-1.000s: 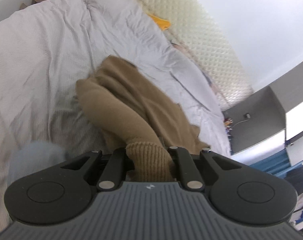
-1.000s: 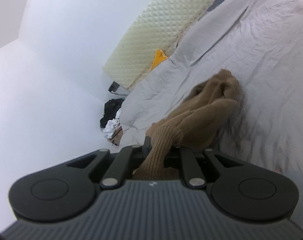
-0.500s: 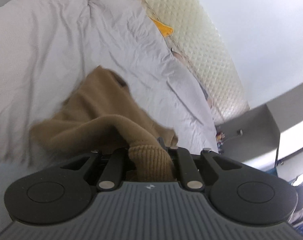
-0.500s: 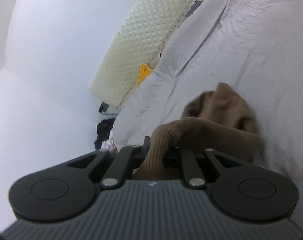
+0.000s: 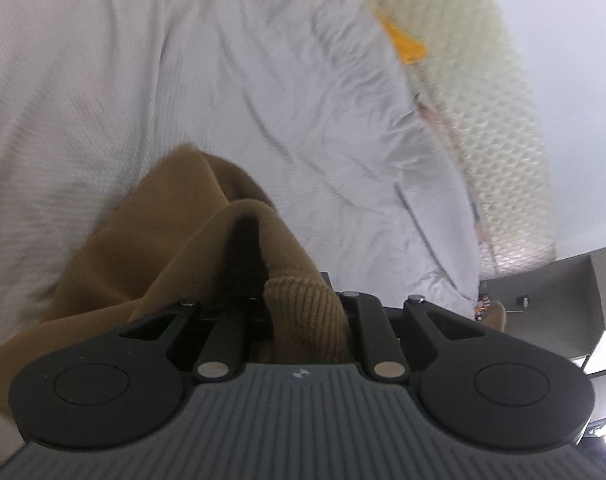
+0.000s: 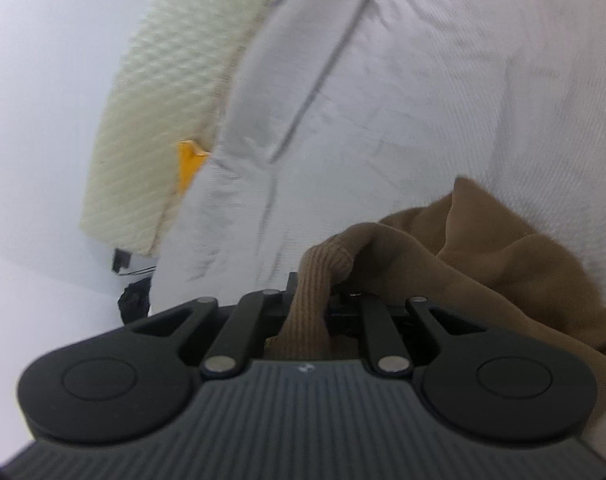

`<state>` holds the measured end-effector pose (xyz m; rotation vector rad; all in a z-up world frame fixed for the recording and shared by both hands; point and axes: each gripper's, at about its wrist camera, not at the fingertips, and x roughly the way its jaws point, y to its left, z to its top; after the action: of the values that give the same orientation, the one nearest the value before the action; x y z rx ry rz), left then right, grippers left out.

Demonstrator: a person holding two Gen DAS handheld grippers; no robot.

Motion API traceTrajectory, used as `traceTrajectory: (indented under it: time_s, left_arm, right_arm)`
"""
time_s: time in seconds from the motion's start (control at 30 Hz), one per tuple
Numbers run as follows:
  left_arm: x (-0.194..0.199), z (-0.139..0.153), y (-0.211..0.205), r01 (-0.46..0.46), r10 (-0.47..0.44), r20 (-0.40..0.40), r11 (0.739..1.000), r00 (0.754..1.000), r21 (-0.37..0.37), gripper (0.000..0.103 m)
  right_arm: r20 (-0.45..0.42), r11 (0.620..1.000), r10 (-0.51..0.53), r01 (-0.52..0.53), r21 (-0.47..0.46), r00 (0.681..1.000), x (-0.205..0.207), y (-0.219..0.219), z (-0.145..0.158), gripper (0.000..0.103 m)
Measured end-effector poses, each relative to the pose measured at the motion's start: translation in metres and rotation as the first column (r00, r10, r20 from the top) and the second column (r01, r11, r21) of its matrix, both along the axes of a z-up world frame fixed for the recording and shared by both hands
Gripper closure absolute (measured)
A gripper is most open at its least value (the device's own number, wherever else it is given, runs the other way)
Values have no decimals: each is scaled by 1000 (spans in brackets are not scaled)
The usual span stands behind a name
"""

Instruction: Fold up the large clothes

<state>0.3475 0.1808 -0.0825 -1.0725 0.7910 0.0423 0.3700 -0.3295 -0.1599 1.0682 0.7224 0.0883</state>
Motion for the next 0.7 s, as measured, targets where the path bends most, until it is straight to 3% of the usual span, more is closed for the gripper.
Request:
traceTrajectory:
  time_s: [0.2,0.37,0.57,0.7]
  left_arm:
    - [58,-75,15,36,-46,-105,995,993,-96,86]
    - [80,-119,27,44,-72,-139,979,988,-197,83]
    - [89,-132,41,126,-167,-122,950,978,-286,82]
    - [93,-133,45,128,-182,-144,938,973,-322,79]
  right_arm:
    - [-95,999,18,-14,45,995,41,6,-69,90]
    - [-135,998,58,-53,39,989,64,17,-101,90]
    - [-132,996,79,-73,47,988,65,17,-100,90]
    - [-139,997,78,-74,35,987,66,19,-98,90]
